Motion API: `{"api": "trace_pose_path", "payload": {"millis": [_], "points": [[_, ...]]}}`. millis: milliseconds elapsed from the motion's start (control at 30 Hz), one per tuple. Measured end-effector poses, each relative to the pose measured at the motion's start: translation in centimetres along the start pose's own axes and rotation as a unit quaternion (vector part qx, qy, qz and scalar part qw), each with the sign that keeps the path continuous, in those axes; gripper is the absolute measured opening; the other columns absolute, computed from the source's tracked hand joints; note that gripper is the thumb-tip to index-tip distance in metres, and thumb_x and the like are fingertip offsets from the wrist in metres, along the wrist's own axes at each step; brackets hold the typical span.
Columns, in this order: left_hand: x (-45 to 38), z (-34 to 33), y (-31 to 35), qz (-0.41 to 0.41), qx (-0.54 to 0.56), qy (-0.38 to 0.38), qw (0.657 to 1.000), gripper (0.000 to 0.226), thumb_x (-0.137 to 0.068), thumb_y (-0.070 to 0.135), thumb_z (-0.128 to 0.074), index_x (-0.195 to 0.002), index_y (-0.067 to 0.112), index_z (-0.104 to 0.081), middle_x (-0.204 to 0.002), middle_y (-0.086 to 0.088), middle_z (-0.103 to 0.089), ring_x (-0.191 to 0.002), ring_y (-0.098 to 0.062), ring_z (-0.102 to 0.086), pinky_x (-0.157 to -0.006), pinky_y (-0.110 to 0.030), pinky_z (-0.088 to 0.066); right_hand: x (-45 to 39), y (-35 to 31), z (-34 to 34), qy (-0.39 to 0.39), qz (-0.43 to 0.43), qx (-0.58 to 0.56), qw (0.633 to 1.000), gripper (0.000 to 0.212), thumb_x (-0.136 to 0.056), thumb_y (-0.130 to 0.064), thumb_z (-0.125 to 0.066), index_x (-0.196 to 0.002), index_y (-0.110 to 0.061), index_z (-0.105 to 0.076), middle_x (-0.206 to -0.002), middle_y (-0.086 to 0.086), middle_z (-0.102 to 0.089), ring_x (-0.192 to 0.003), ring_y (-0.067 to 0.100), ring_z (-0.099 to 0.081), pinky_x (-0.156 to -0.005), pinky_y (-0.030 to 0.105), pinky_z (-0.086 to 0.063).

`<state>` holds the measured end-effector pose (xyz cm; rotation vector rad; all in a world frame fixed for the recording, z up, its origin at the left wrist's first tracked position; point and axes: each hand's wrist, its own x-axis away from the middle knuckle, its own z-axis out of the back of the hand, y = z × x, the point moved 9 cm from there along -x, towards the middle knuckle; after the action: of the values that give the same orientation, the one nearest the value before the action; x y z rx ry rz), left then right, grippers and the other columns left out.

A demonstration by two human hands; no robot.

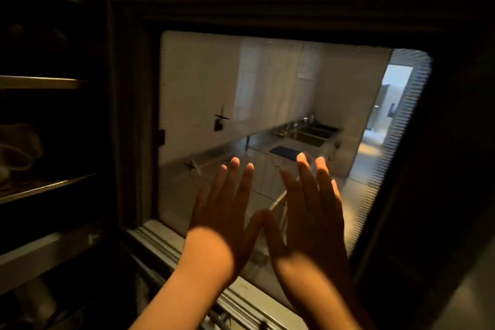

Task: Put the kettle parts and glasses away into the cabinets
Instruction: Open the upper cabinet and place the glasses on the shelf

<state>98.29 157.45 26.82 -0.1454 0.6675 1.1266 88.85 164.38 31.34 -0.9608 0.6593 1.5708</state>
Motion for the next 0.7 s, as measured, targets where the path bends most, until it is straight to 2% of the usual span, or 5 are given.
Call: {"api": "trace_pose_path", "payload": {"millis": [267, 400, 500, 633, 700], "points": [[-0.1, 0.9, 6.5, -0.004, -0.014, -0.082, 0.997, 0.071, -0.098, 0.043, -0.025, -0.125, 0.033, 0.039, -0.143, 0.007, 0.041, -0.138, -0.014, 0.03, -0.117, -0.039, 0.013, 1.6, 3.0, 3.0, -0.044, -0.037, -0.067, 0.996, 0.043, -0.081, -0.047, -0.034, -0.117, -0.027, -0.045, -0.117, 0.023, -0.061, -0.115, 0.039, -0.055, -0.092, 0.05, -0.045], [0.3, 2.2, 8.3, 0.008, -0.017, -0.088, 0.996, 0.076, -0.097, 0.046, -0.03, -0.122, 0.035, 0.041, -0.139, 0.008, 0.044, -0.139, -0.015, 0.028, -0.115, -0.035, 0.011, 2.1, 2.7, 4.7, -0.066, 0.015, -0.017, 0.998, 0.066, -0.079, -0.042, -0.035, -0.14, -0.018, -0.029, -0.143, 0.006, -0.042, -0.137, 0.025, -0.023, -0.115, 0.033, -0.014], [1.0, 3.3, 9.7, -0.026, -0.022, -0.028, 0.999, 0.079, -0.094, 0.047, -0.025, -0.13, 0.032, 0.043, -0.15, 0.0, 0.031, -0.144, -0.019, 0.014, -0.116, -0.034, 0.003, 2.4, 2.8, 6.2, -0.088, 0.003, -0.115, 0.989, 0.063, -0.086, -0.05, -0.026, -0.145, -0.026, -0.02, -0.153, 0.0, -0.028, -0.141, 0.016, -0.022, -0.112, 0.042, -0.029], [1.4, 5.9, 11.8, -0.018, -0.072, 0.015, 0.997, 0.047, -0.093, 0.041, -0.027, -0.134, 0.019, -0.037, -0.14, -0.003, -0.045, -0.125, -0.017, -0.044, -0.103, -0.029, -0.033, 1.9, 3.5, 9.2, -0.008, 0.023, -0.107, 0.994, 0.053, -0.084, -0.04, -0.051, -0.132, -0.023, -0.04, -0.131, -0.007, -0.053, -0.125, -0.007, -0.022, -0.103, 0.014, -0.023], [1.2, 6.9, 13.5, -0.036, -0.07, 0.023, 0.997, 0.035, -0.096, 0.039, -0.033, -0.126, 0.023, -0.042, -0.13, 0.005, -0.045, -0.119, -0.011, -0.041, -0.101, -0.023, -0.029, 1.7, 4.1, 10.2, 0.012, 0.013, -0.111, 0.994, 0.05, -0.084, -0.042, -0.048, -0.13, -0.023, -0.041, -0.122, -0.004, -0.06, -0.121, -0.003, -0.031, -0.096, 0.01, -0.027]]}}
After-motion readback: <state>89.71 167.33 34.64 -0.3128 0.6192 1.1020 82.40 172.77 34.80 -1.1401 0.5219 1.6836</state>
